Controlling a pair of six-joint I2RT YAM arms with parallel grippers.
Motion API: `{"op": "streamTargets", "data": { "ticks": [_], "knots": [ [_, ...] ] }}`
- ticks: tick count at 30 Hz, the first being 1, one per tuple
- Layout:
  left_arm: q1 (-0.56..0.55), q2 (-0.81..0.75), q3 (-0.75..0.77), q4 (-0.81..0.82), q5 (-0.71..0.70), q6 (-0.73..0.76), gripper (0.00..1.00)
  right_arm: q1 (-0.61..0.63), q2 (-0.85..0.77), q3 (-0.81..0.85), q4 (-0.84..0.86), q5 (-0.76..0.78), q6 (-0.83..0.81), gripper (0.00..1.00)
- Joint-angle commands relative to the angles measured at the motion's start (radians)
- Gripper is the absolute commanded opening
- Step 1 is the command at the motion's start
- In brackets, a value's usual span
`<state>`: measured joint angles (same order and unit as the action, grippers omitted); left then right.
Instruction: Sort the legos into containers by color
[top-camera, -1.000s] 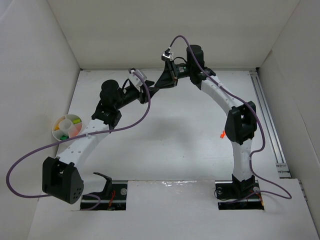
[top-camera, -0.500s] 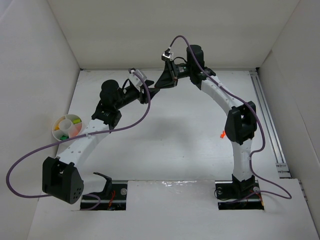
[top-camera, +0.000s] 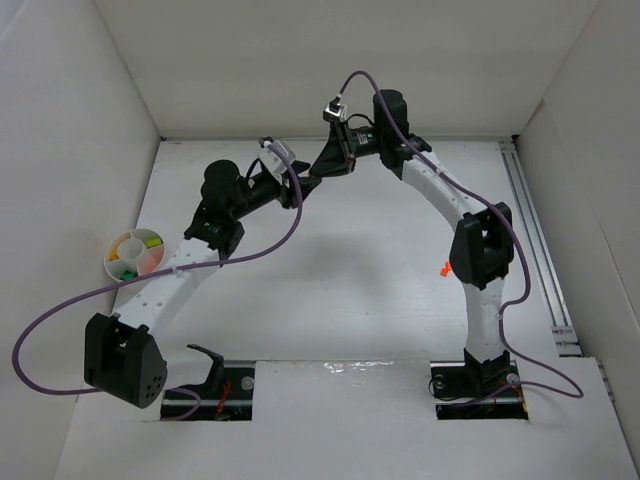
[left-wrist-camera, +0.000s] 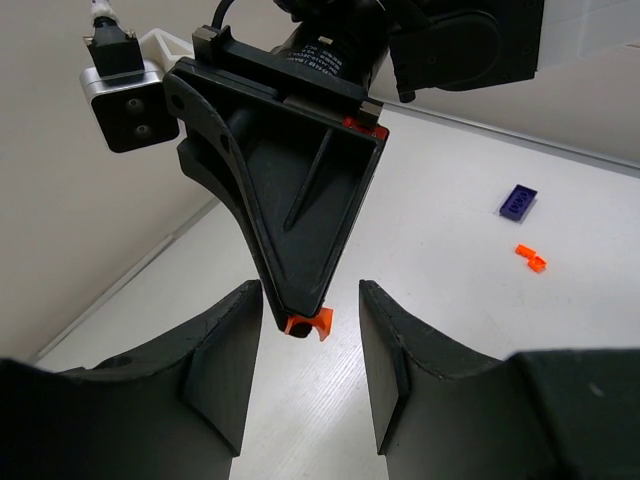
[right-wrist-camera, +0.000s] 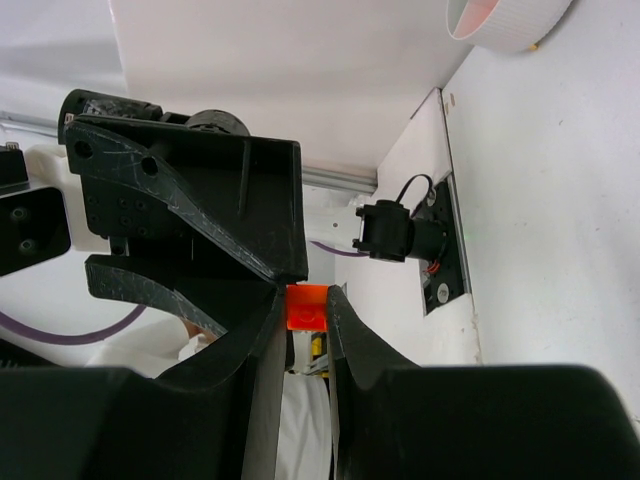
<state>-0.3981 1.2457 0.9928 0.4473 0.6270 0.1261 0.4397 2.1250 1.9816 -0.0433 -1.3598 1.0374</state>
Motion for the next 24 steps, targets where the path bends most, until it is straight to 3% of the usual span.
{"op": "streamTargets", "data": {
  "ticks": [1, 15, 24],
  "knots": [
    [-0.004, -0.038, 0.009, 0.031, 0.016, 0.001, 0.39, -0.012, -0.014, 0.042, 0.051, -0.016, 0.004, 0.02],
    [-0.013, -0.029, 0.0, 0.031, -0.004, 0.02, 0.39, -0.012, -0.033, 0.023, 0.06, -0.045, 0.004, 0.02],
    [-0.013, -0.02, 0.0, 0.022, -0.004, 0.02, 0.34, -0.012, -0.033, 0.023, 0.06, -0.056, 0.013, 0.02]
  ]
}}
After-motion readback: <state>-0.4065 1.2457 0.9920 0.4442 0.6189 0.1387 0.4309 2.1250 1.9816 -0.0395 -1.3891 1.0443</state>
